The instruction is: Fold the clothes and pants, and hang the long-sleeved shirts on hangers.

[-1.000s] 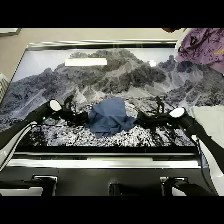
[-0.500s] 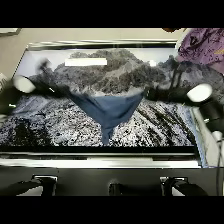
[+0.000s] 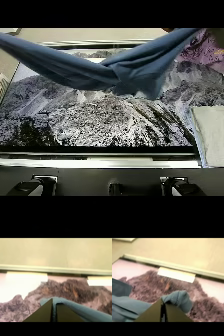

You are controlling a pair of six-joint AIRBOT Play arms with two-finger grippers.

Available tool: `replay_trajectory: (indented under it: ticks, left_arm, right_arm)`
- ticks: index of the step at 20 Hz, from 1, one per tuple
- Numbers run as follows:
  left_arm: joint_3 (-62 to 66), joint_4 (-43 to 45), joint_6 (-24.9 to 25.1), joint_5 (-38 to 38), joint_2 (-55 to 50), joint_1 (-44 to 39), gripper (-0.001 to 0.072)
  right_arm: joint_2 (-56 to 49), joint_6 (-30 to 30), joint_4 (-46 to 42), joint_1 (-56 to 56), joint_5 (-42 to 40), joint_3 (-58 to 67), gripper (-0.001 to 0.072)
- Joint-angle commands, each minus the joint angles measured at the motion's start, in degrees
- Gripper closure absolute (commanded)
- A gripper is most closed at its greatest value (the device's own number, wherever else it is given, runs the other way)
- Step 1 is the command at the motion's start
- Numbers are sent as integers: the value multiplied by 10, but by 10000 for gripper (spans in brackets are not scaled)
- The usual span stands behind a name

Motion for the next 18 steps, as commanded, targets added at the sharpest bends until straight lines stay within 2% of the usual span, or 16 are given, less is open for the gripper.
replay_trajectory:
  ticks: [1,4,7,10,13,15,18]
  left_arm:
    - [10,40,-51,-36,63,2,694]
    - [10,50,-76,-52,68,2,694]
    - [-11,50,-114,-53,30,2,695]
    - [-63,49,-114,-53,-54,2,694]
    - [-101,49,-114,-52,-191,2,693]
    - [-101,40,-114,-40,-293,2,692]
    - [-101,-5,-114,-9,-411,2,691]
  right_arm:
    - [72,55,-62,0,16,29,682]
    - [75,104,-79,0,16,29,682]
    - [8,150,-83,0,38,29,682]
    - [-118,200,-82,0,92,28,681]
    - [-275,230,-82,1,125,28,681]
    - [-379,242,-82,0,113,28,680]
    - [-512,249,-77,0,52,29,680]
